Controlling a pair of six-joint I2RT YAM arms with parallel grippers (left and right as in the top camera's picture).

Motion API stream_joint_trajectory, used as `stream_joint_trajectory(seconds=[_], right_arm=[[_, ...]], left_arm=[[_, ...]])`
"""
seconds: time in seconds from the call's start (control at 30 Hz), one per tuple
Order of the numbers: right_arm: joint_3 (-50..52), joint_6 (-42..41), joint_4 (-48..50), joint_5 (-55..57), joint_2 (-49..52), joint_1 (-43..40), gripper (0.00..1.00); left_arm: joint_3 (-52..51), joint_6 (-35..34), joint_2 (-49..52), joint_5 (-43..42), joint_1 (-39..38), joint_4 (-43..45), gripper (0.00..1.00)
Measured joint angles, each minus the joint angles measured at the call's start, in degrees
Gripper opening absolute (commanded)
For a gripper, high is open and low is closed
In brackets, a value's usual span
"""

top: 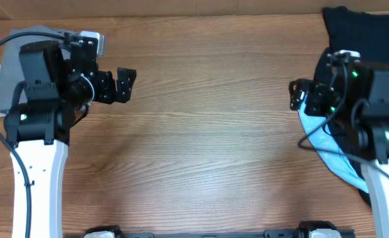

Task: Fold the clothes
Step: 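Raise both arms and move the right gripper over the black T-shirt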

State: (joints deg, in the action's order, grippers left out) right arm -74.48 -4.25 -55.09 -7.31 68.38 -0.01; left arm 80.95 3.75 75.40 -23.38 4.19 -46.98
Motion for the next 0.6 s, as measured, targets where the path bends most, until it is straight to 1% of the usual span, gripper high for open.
stream_joint_trajectory(seconds=[0.1, 0.3, 0.47, 0.6], right_arm=[[0.0, 0.0, 0.13, -0.02, 3.82, -0.02, 1.0], [0.0, 0.02, -1.07, 0.02, 11.65, -0.02, 1.0], [0.0, -0.02, -0.79, 0.02, 14.29, -0.24, 1.0], [0.0, -0.57, -0.59, 0.0, 14.45, -2.6, 0.99]], left_arm=[[0.02, 0.24, 1.99, 0.0, 0.0, -1.4, 1.0], [0.02, 0.44, 5.7, -0.02, 0.0, -0.94, 1.0], [0.02, -0.26, 6.71, 0.04, -0.04, 0.28, 1.0], [0.33, -1.4, 8.28, 2.91, -2.12, 2.29, 1.0]])
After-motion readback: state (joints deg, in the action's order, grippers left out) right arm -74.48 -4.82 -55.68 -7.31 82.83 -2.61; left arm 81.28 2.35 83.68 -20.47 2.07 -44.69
